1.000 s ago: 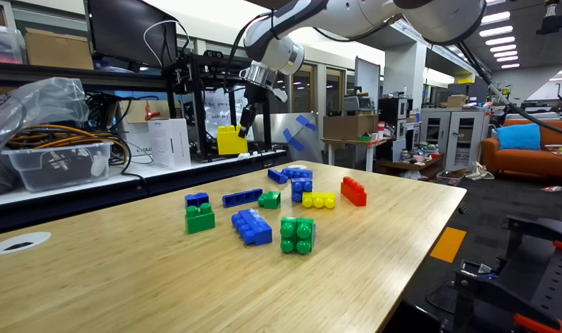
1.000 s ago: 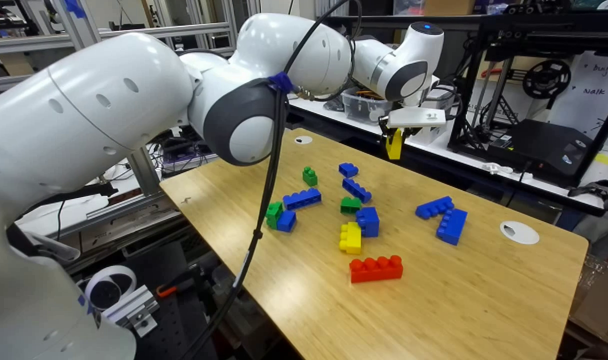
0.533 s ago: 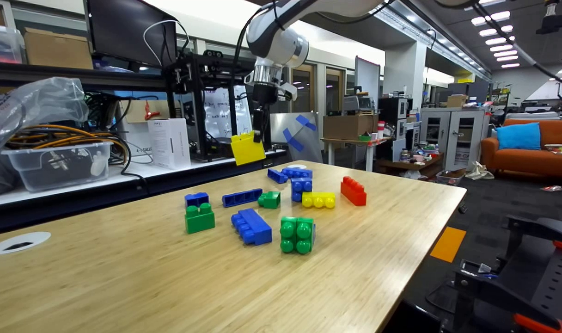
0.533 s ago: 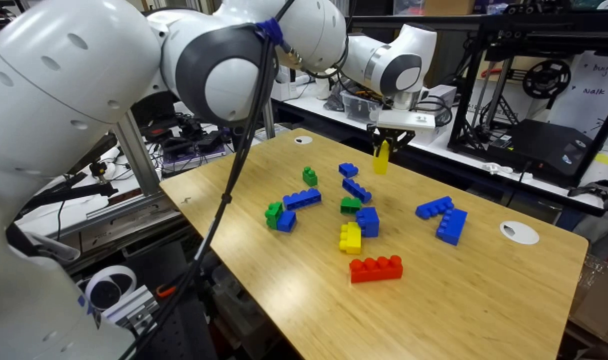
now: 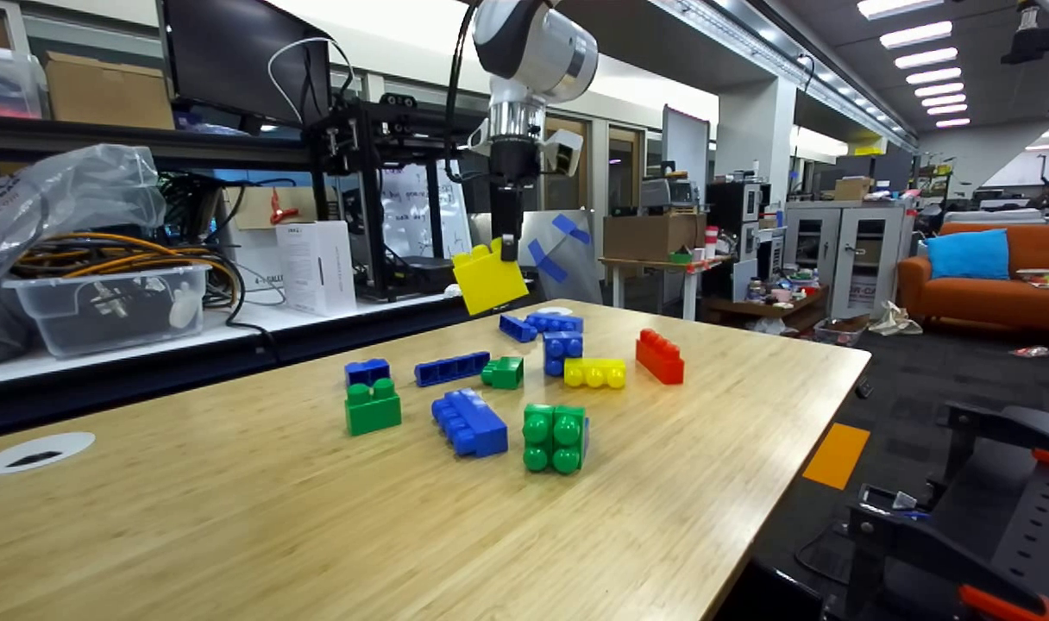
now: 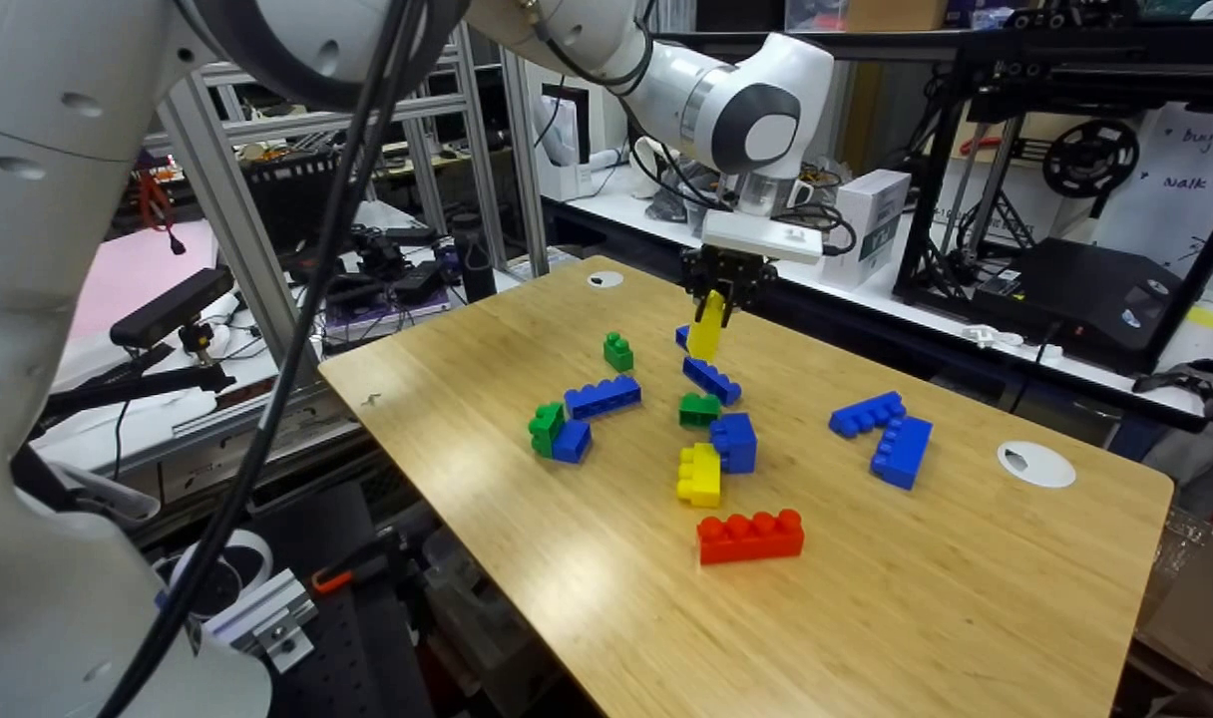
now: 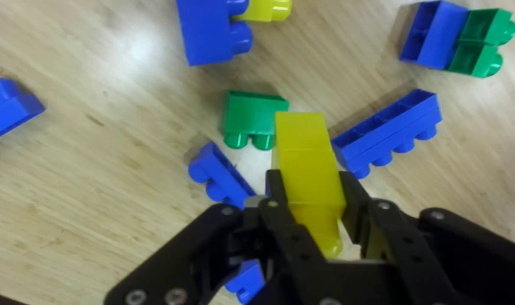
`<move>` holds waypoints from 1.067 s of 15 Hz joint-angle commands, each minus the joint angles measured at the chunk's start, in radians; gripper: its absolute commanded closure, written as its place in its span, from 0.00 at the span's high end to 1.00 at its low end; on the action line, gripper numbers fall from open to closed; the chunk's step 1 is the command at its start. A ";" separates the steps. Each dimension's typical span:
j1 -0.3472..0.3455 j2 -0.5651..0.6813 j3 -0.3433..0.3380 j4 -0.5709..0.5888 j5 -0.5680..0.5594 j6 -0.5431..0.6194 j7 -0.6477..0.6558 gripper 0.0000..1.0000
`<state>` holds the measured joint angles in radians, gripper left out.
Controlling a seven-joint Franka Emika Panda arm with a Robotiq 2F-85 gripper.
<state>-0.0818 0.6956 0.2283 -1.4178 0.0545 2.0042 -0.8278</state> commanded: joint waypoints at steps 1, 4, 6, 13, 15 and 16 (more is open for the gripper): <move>-0.034 -0.148 0.004 -0.252 0.078 0.047 -0.069 0.10; -0.044 -0.178 -0.002 -0.351 0.145 0.037 -0.127 0.10; -0.053 -0.159 -0.009 -0.363 0.189 0.017 -0.160 0.10; -0.074 -0.032 -0.037 -0.289 0.294 0.001 -0.225 0.10; -0.074 0.009 -0.036 -0.257 0.304 -0.006 -0.220 0.10; -0.075 0.022 -0.034 -0.243 0.304 -0.015 -0.217 0.10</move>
<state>-0.1495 0.6719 0.1877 -1.7143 0.3314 2.0113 -1.0308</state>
